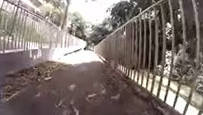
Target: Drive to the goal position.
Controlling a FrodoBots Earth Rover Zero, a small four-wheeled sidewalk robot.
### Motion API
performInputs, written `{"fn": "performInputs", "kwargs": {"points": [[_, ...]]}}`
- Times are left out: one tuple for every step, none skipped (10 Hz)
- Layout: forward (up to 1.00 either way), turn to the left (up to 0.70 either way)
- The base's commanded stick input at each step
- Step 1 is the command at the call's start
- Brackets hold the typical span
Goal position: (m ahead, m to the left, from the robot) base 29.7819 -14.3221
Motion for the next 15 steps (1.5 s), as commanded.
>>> {"fn": "performInputs", "kwargs": {"points": [[0.93, 0.00], [0.91, 0.00], [0.92, 0.00], [0.95, 0.00], [0.99, 0.00], [1.00, 0.00], [1.00, 0.00], [1.00, 0.00], [1.00, 0.00], [1.00, 0.00], [1.00, 0.00], [1.00, 0.00], [1.00, 0.00], [1.00, 0.00], [1.00, 0.00]]}}
